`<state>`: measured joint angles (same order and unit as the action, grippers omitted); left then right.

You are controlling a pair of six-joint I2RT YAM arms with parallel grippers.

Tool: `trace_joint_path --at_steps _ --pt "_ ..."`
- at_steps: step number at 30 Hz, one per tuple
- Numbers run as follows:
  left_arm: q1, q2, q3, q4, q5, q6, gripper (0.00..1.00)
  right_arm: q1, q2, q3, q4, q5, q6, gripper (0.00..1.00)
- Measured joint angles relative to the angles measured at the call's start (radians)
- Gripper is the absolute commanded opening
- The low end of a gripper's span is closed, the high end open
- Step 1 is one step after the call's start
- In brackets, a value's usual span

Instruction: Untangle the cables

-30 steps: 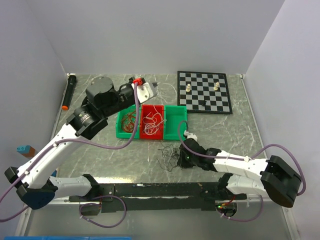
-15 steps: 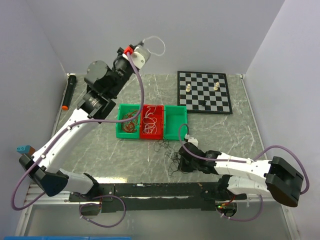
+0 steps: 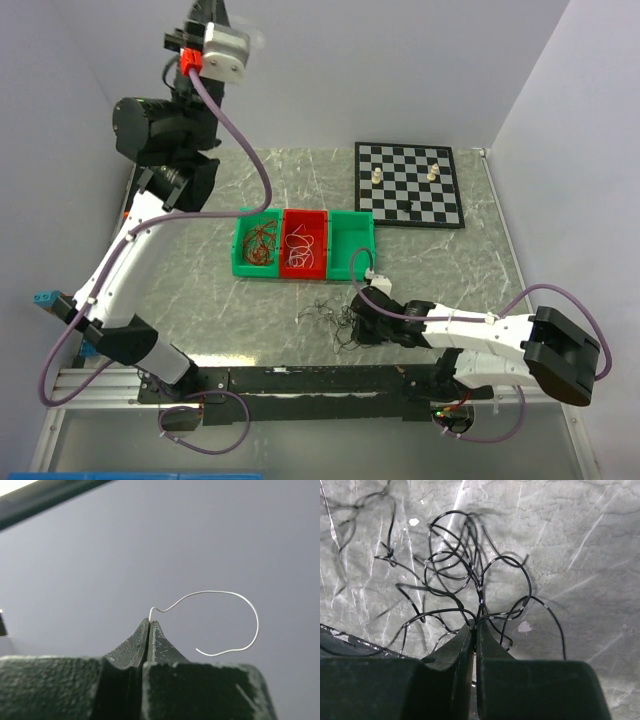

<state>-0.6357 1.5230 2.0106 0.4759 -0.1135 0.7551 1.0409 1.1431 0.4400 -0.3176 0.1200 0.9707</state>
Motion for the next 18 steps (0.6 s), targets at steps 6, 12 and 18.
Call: trace_joint_path --at_steps 6,12,18 --pt "0.008 0.03 0.114 -0.027 0.009 0.006 0.01 0.008 -0.008 -0.001 -0.002 0.012 0.005 0.0" --pt "0.006 -0.163 -0.22 -0.113 0.064 -0.093 0.01 0.016 -0.089 -0.005 -0.072 0.026 -0.023 0.0" --pt "0.0 -0.251 -0.502 -0.245 0.113 -0.226 0.01 0.016 -0.257 -0.001 -0.122 0.077 -0.054 0.0"
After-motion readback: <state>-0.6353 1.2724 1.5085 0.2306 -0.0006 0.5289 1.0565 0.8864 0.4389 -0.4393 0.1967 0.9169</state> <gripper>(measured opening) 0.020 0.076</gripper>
